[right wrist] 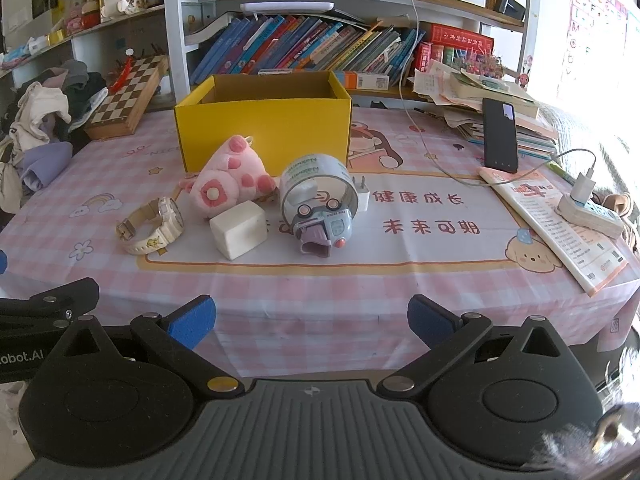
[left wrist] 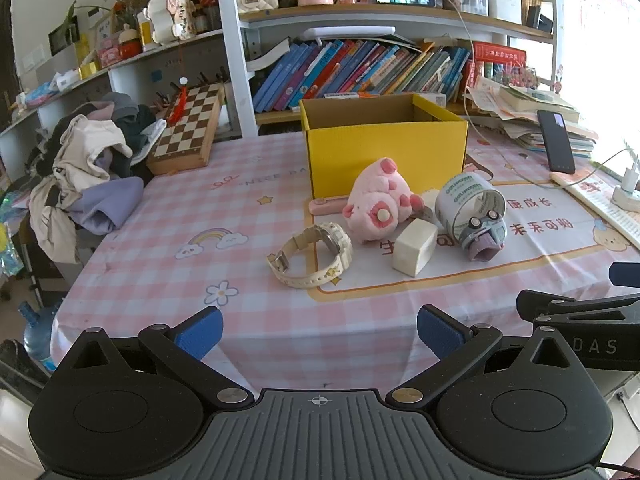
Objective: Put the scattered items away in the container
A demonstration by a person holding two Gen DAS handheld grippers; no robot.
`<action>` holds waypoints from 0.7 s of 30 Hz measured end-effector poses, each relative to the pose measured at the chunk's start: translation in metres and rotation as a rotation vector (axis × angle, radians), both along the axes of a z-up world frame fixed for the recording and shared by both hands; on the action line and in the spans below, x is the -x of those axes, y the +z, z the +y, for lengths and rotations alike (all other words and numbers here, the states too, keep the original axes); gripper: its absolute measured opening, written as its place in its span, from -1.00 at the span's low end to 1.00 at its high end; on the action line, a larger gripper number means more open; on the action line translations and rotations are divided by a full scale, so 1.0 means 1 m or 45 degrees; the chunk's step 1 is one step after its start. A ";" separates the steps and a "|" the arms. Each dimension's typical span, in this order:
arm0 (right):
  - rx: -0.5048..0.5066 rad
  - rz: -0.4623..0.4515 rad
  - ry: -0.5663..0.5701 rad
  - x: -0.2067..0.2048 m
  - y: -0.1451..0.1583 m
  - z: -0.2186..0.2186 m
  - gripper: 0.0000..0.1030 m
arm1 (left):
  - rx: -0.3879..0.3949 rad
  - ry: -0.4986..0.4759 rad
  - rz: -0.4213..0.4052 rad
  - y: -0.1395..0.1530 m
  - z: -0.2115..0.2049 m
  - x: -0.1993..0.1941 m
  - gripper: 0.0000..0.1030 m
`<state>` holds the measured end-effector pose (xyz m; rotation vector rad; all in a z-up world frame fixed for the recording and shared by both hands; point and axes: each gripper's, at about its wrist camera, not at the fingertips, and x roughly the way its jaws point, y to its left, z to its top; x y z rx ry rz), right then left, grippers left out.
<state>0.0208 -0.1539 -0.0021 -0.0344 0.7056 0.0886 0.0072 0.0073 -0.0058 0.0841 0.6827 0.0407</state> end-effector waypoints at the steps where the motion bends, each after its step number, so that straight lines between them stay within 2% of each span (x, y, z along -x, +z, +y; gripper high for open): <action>1: 0.000 0.000 0.001 0.000 0.000 -0.001 1.00 | 0.000 0.000 0.000 0.000 0.000 0.000 1.00; 21: 0.002 -0.005 0.004 -0.005 -0.002 0.005 1.00 | 0.003 -0.007 -0.012 -0.001 0.007 -0.004 1.00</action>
